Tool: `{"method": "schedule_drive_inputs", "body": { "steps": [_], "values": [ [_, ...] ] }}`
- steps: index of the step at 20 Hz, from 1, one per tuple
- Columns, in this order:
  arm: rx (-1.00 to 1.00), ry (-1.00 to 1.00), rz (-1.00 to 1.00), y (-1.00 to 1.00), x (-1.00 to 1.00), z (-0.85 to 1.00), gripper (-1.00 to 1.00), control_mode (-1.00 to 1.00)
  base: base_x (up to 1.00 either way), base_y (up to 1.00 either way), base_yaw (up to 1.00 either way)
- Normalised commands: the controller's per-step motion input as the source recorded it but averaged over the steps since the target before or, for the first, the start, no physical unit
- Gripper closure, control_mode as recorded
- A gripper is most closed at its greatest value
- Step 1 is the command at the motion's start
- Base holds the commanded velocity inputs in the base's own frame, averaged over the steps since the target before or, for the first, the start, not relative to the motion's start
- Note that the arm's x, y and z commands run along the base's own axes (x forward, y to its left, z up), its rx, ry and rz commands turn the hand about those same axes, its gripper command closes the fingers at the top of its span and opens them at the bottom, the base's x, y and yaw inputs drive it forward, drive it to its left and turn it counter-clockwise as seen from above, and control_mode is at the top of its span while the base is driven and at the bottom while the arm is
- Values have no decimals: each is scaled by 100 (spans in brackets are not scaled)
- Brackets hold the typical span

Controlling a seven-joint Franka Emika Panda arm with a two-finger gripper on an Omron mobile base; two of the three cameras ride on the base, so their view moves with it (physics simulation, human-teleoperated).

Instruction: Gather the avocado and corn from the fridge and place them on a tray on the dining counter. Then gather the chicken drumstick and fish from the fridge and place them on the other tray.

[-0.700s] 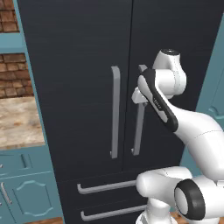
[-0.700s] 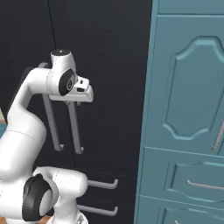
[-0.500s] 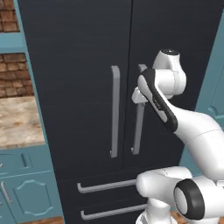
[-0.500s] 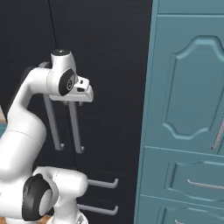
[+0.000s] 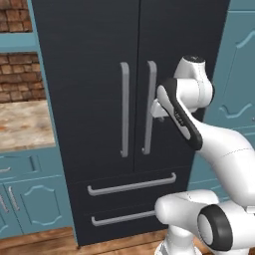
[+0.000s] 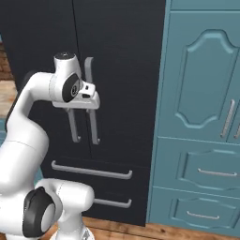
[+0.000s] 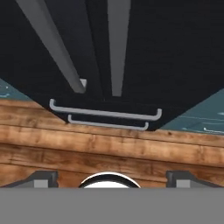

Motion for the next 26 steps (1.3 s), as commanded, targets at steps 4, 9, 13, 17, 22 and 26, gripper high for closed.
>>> {"method": "schedule_drive_inputs", "body": {
  "steps": [4, 9, 13, 17, 22, 26],
  "values": [
    [0, 0, 0, 0, 0, 0, -100, 100, 0, 42, -9],
    [0, 0, 0, 0, 0, 0, -100, 100, -5, 14, -3],
    [0, -4, 0, -1, -5, 0, -100, -100, 0, 0, 0],
    [-1, -31, -2, -20, -28, -1, -100, -100, 0, 0, 0],
    [-1, -29, -1, -7, 13, -1, -100, -100, 0, 0, 0],
    [0, -8, -3, 0, 56, 0, -100, -100, 0, 0, 0]
  ]
}}
